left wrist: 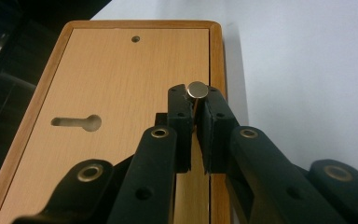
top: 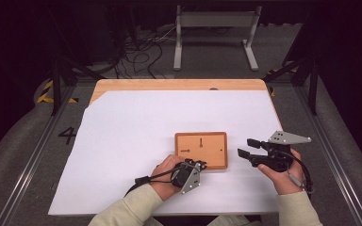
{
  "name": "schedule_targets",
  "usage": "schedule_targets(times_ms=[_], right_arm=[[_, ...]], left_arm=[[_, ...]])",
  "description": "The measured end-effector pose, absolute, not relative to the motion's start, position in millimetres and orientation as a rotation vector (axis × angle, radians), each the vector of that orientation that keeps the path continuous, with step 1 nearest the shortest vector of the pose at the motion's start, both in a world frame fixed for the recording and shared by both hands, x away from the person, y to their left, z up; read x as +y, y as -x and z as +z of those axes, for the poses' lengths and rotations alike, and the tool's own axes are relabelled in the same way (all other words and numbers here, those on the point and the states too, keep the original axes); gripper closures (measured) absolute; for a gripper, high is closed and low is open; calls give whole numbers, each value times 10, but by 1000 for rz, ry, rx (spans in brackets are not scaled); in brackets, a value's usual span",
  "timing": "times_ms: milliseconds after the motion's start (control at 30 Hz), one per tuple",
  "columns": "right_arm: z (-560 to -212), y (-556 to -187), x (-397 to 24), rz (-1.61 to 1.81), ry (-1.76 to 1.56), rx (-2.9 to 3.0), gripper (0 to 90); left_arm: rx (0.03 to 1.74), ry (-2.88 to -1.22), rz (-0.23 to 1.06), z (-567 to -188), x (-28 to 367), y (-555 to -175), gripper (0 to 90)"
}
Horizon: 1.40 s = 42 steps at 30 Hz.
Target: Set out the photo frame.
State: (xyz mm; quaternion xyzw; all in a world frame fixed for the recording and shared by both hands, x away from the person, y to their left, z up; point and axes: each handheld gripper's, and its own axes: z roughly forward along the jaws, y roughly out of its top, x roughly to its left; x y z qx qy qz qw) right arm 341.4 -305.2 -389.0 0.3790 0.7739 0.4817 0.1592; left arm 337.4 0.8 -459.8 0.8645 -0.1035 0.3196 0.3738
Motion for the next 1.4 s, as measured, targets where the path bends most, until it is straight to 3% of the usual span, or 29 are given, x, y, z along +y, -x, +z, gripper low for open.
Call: schedule_targets(times_ms=[500,1267,1400], right_arm=[[-3929,-3810,-2729,1275,-1123,2414,271],[-4170,-4263,-2410,1290,-1175,2549,257],[-4168,-4275,-2417,1268,-1172,2557,309]], left_arm=[[-262,-2213,841,-4608,2,-3342,842],[-255,-2213,827,-4607,3,-3354,842],[-254,-2214,823,-4607,4,-3355,842]])
